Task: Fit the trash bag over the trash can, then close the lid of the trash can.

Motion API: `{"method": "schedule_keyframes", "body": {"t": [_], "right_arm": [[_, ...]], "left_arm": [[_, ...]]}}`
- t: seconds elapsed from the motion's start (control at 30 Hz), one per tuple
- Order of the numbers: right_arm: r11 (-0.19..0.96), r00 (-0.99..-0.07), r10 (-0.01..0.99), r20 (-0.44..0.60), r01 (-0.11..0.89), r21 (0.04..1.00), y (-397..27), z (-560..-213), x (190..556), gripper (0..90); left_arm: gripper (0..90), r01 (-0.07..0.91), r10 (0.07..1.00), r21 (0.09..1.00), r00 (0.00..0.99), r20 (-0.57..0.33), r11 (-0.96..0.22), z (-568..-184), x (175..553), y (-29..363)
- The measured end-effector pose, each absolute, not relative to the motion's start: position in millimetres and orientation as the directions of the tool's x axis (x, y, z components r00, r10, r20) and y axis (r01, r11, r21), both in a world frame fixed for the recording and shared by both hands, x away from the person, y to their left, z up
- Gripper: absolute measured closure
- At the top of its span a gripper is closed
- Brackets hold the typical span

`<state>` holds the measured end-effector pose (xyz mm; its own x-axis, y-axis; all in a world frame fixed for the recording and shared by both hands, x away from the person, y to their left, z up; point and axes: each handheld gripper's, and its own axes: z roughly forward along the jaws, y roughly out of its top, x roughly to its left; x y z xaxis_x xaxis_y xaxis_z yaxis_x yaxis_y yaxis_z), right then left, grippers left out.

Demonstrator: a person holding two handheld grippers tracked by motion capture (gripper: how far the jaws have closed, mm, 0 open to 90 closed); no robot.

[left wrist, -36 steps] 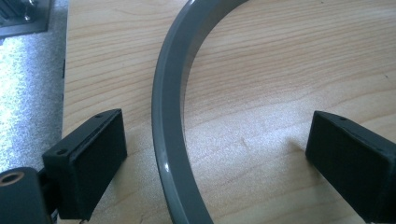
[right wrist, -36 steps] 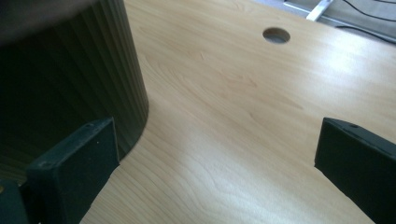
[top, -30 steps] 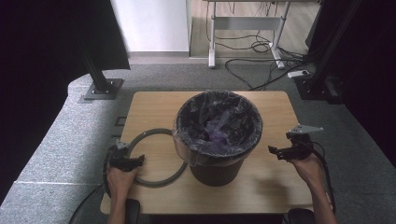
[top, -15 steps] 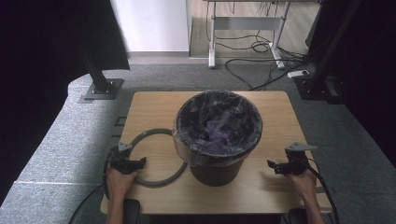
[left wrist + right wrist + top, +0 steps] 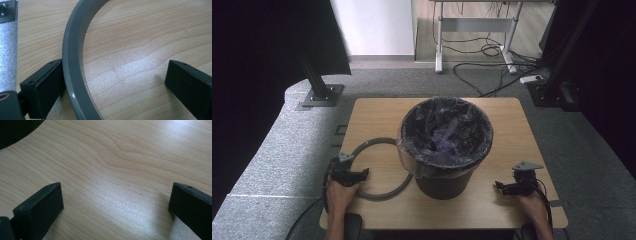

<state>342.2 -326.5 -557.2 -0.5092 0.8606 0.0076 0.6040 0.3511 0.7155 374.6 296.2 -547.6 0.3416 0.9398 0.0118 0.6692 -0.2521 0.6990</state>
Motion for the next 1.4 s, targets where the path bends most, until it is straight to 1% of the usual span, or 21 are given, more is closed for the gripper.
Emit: {"method": "schedule_keyframes", "body": {"t": [0.37,0.6,0.77,0.87,0.97,1.07,1.13,1.3,1.4], "right_arm": [[0.355,-0.518,0.855,0.010,0.600,0.717,-328,-557,342,0.0],[0.361,-0.526,0.851,0.009,0.596,0.717,-329,-557,342,0.0],[0.361,-0.526,0.851,0.009,0.596,0.717,-329,-557,342,0.0],[0.361,-0.526,0.851,0.008,0.596,0.717,-329,-557,342,0.0],[0.361,-0.524,0.851,0.008,0.597,0.717,-329,-557,342,0.0],[0.360,-0.523,0.852,0.007,0.597,0.717,-329,-557,341,0.0],[0.359,-0.522,0.853,0.008,0.598,0.717,-329,-557,341,0.0],[0.359,-0.521,0.853,0.007,0.598,0.717,-329,-557,341,0.0],[0.359,-0.521,0.854,0.007,0.598,0.717,-328,-557,341,0.0]], "left_arm": [[3.2,0.671,0.941,0.698,0.338,0.010,-0.249,-548,375,296],[1.0,0.679,0.945,0.692,0.326,0.012,-0.243,-548,376,293],[1.3,0.713,0.951,0.660,0.309,0.010,-0.238,-544,379,293],[7.0,0.738,0.957,0.635,0.290,0.010,-0.230,-539,382,294],[16.8,0.760,0.962,0.611,0.274,0.008,-0.221,-534,384,297],[24.7,0.796,0.963,0.561,0.270,0.008,-0.227,-528,389,299],[28.4,0.826,0.963,0.514,0.268,0.007,-0.234,-523,394,299],[32.5,0.910,0.969,0.342,0.248,0.007,-0.235,-512,414,298],[40.2,0.938,0.971,0.256,0.238,0.008,-0.232,-507,424,298]]}}
